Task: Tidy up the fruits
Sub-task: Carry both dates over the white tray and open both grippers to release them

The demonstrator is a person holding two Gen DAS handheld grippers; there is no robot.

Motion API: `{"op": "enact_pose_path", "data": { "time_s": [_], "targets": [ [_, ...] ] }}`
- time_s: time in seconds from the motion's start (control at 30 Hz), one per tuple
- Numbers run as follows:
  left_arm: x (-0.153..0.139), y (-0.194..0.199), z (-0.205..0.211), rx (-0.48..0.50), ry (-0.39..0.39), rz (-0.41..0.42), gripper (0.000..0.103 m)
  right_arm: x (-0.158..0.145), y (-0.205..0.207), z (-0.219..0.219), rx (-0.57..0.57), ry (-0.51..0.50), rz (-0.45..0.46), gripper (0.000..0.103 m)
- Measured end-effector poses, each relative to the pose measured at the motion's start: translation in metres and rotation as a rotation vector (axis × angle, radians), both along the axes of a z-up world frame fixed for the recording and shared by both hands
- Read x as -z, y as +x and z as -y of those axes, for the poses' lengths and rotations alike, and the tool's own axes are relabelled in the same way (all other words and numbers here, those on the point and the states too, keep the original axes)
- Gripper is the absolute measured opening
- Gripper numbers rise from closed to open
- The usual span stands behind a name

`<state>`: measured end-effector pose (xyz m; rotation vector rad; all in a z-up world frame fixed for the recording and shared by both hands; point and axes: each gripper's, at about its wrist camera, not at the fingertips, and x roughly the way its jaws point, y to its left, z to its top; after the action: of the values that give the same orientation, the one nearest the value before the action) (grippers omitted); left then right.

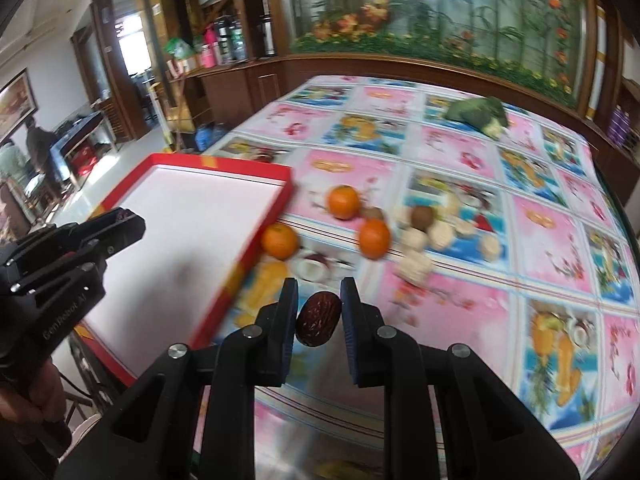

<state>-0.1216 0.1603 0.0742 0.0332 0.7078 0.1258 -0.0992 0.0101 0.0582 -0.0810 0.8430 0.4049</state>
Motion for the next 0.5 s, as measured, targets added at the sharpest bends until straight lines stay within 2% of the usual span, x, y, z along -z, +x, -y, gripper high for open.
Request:
{"op": "enact_pose_path", "data": {
  "time_s": [0.27,0.5],
  "targets": [
    [0.010,-0.010,-0.044,-0.107,0.006,-0.003,0.018,0.000,-0.006,-0.073,-0.130,-0.017,0.005,0.024],
    [0.021,-0.014,-0.063,-0.149,0.011,-0.022,0.018,0.009,-0.014,-0.100,-0.180,-0.049,-0.015,0.024]
  ]
}}
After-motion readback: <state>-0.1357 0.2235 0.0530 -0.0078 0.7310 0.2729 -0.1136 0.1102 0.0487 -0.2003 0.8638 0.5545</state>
